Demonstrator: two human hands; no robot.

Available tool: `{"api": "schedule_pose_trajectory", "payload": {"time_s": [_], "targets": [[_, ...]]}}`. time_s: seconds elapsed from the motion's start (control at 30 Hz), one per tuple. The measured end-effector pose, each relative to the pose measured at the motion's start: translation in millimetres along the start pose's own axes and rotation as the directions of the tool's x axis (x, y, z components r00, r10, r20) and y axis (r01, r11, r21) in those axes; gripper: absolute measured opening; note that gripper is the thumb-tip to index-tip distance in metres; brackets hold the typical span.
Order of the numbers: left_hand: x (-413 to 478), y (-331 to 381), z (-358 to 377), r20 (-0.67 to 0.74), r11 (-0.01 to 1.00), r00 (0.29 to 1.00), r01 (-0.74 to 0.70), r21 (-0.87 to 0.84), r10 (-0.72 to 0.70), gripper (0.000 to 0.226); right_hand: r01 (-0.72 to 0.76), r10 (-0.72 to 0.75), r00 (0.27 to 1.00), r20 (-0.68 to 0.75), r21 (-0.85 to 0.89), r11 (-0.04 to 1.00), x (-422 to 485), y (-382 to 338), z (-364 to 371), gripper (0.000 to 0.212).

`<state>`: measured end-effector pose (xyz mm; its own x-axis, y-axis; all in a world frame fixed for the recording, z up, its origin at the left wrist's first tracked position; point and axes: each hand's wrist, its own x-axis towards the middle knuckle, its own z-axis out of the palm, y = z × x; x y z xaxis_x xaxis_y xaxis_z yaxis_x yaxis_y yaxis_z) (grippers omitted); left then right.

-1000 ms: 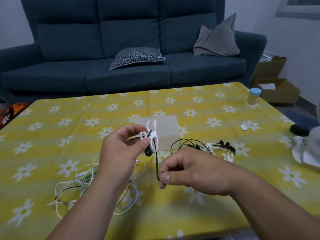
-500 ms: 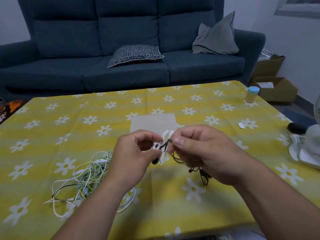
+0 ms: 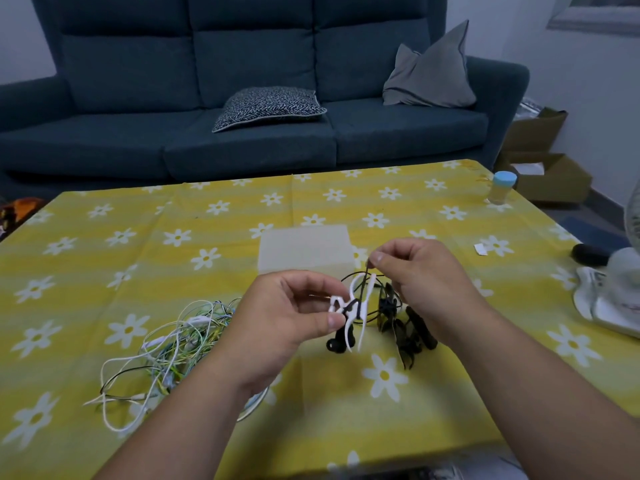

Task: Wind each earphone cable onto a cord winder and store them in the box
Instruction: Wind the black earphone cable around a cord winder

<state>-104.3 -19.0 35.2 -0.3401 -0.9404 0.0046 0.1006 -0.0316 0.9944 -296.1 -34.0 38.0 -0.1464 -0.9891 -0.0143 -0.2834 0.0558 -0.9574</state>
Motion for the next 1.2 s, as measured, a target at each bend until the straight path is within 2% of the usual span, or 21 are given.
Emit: {"api": "schedule_pose_trajectory", "payload": {"time_s": [0.1, 0.17, 0.23, 0.3, 0.53, 0.63, 0.73, 0.83, 0.9, 1.03, 1.13, 1.2], "targets": [[3.1, -2.2, -2.4, -0.116, 0.99, 0.992, -0.056, -0.129, 0.041, 0.028, -0.082, 0.092, 0.991, 0.101, -0.105, 0.991, 0.6, 10.4, 8.1, 0.018], [5.4, -3.2, -5.7, -0.214, 0.98, 0.975, -0.101, -0.174, 0.063, 0.031, -0.086, 0.13, 0.959, 0.253, -0.176, 0.981, -4.0, 13.3, 16.5, 0.017], [7.0, -3.5, -8.9, -0.314, 0.983, 0.945, -0.135, -0.124, 0.09, 0.035, -0.076, 0.134, 0.898, 0.42, -0.153, 0.985, -10.0, 11.8, 24.9, 0.02], [8.2, -3.3, -11.9, -0.391, 0.989, 0.912, -0.145, -0.025, 0.123, 0.03, -0.08, 0.118, 0.854, 0.507, -0.096, 0.992, -14.6, 8.0, 30.5, 0.024], [11.1, -4.5, -21.9, -0.471, 0.975, 0.867, -0.069, 0.211, 0.163, 0.031, -0.067, 0.066, 0.819, 0.57, -0.018, 0.998, -19.4, -4.3, 23.1, 0.026], [11.6, -6.0, -20.7, -0.456, 0.946, 0.871, -0.029, 0.323, 0.182, 0.032, -0.028, -0.007, 0.798, 0.603, 0.048, 0.998, -23.4, -8.6, 23.3, 0.021], [11.9, -10.1, -17.8, -0.371, 0.887, 0.912, 0.015, 0.461, 0.177, 0.033, -0.012, -0.056, 0.853, 0.519, 0.127, 0.992, -20.6, -9.9, 20.6, 0.021], [10.5, -10.8, -13.3, -0.264, 0.831, 0.953, 0.024, 0.556, 0.149, 0.04, 0.002, -0.056, 0.937, 0.344, 0.155, 0.988, -13.6, -8.1, 12.8, 0.025], [8.2, -8.7, -9.2, -0.206, 0.829, 0.972, 0.021, 0.559, 0.114, 0.039, 0.011, -0.048, 0.971, 0.234, 0.155, 0.988, -9.8, -4.6, 9.8, 0.029], [4.9, -3.5, -6.2, -0.109, 0.914, 0.994, 0.034, 0.405, 0.011, 0.033, 0.014, -0.02, 0.998, 0.058, 0.093, 0.996, -1.7, 4.6, 8.6, 0.037], [3.4, -0.2, -5.4, -0.04, 0.976, 0.999, 0.016, 0.217, -0.008, 0.033, -0.049, 0.046, 0.998, 0.053, 0.069, 0.996, 1.7, 8.7, 8.7, 0.036], [3.8, 0.9, -4.5, -0.052, 0.998, 0.998, -0.022, 0.053, 0.025, 0.033, -0.089, 0.085, 0.993, 0.083, 0.04, 0.995, 1.5, 10.2, 10.8, 0.032]]}}
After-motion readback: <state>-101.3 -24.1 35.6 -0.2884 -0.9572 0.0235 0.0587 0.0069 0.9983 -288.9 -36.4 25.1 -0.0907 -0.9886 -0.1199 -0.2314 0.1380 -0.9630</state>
